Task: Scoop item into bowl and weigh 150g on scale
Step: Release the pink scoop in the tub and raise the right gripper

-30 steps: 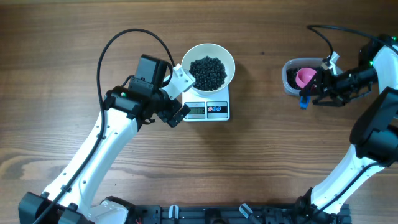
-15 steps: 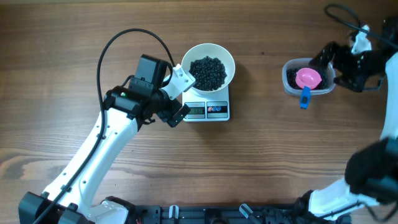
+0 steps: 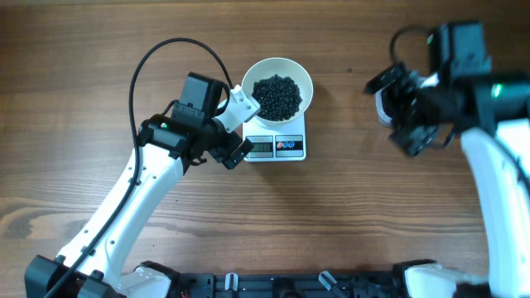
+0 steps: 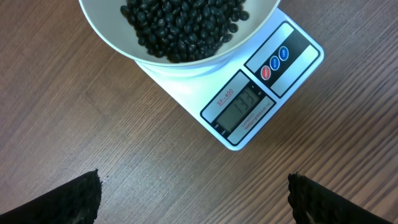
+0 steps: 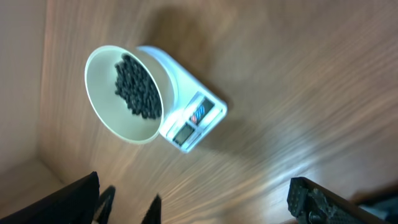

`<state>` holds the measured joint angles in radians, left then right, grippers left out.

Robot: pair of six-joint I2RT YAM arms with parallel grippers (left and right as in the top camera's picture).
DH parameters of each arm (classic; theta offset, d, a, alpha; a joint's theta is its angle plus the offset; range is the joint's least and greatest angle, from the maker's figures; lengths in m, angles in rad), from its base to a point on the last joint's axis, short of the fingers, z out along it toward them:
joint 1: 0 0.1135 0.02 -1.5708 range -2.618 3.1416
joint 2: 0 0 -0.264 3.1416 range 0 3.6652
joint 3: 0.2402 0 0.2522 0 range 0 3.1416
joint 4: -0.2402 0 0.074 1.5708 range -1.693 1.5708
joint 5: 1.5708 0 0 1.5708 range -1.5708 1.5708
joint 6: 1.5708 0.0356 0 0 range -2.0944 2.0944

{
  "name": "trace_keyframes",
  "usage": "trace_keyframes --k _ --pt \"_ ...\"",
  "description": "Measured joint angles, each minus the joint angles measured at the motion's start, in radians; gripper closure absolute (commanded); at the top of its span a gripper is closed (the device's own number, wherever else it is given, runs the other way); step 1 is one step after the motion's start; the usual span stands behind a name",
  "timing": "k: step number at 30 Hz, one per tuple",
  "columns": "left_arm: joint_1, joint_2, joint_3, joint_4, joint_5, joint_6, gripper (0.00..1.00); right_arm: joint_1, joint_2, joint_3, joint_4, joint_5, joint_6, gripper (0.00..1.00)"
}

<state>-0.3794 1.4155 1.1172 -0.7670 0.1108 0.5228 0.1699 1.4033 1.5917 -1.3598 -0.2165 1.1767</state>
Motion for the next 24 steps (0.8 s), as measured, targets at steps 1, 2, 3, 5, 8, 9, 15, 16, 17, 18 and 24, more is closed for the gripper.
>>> trace_keyframes --k 1,2,3,5,8,9,15,16,17,18,24 --pt "0.000 0.000 0.000 -0.001 0.000 0.000 0.00 0.027 -0.025 -0.037 0.017 0.003 0.064 0.02" --pt "0.000 0.000 0.000 0.000 0.000 0.000 0.00 0.054 -0.038 -0.071 0.034 0.009 0.124 0.03" --pt "0.000 0.000 0.000 0.000 0.000 0.000 0.00 0.074 -0.039 -0.094 0.047 0.017 0.170 0.04" --pt "0.000 0.000 0.000 0.000 0.000 0.000 0.00 0.140 -0.038 -0.155 0.092 0.052 0.279 0.04" --pt "0.000 0.000 0.000 0.000 0.000 0.000 0.00 0.269 -0.037 -0.229 0.138 0.122 0.454 0.12" --pt "0.000 0.000 0.000 0.000 0.000 0.000 0.00 0.301 -0.039 -0.246 0.153 0.148 0.497 0.15" --pt "0.018 0.000 0.000 0.000 0.000 0.000 0.00 0.311 -0.039 -0.314 0.122 0.239 0.632 0.19" --pt "0.019 0.000 0.000 0.000 0.000 0.000 0.00 0.311 -0.039 -0.314 0.085 0.249 0.656 0.20" --pt "0.020 0.000 0.000 0.000 0.000 0.000 0.00 0.311 -0.039 -0.316 0.042 0.259 0.682 0.20" --pt "0.020 0.000 0.000 0.000 0.000 0.000 0.00 0.311 -0.040 -0.316 0.016 0.268 0.700 0.21" --pt "0.020 0.000 0.000 0.000 0.000 0.000 0.00 0.311 -0.050 -0.319 -0.115 0.354 0.798 0.25"
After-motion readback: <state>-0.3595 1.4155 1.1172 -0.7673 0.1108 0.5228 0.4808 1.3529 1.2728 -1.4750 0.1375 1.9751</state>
